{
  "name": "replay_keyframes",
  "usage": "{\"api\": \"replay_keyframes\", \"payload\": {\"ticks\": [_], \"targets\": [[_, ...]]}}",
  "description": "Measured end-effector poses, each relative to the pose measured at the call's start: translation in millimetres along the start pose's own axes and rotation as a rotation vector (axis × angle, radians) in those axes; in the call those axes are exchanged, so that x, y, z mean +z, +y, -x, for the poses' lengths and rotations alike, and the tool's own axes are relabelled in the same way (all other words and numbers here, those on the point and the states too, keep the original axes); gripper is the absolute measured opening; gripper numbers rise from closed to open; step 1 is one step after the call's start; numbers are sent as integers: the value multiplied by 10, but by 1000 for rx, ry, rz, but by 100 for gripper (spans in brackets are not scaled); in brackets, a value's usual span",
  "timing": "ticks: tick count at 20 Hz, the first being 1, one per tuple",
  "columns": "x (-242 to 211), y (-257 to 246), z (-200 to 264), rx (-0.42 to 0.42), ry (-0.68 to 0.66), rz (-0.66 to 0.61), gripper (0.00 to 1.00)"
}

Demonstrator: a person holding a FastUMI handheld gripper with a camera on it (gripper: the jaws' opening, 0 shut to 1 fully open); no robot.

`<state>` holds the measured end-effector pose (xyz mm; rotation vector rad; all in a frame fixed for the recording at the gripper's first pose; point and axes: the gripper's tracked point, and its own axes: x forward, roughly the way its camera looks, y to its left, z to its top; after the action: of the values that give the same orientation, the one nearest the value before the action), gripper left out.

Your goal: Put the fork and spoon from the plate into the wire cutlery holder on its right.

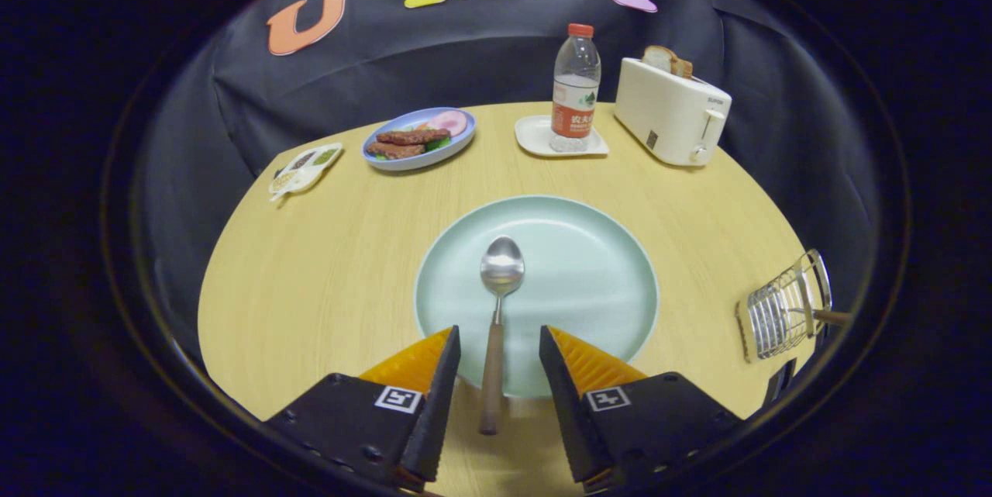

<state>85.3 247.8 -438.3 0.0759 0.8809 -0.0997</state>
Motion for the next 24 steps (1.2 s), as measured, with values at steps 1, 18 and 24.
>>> {"api": "replay_keyframes", "payload": {"ticks": [1,18,24], "targets": [[-21,18,-36,1,7,-3,58],[-45,-290,103,41,64,107,1],[49,-731,481,65,52,138,1]]}}
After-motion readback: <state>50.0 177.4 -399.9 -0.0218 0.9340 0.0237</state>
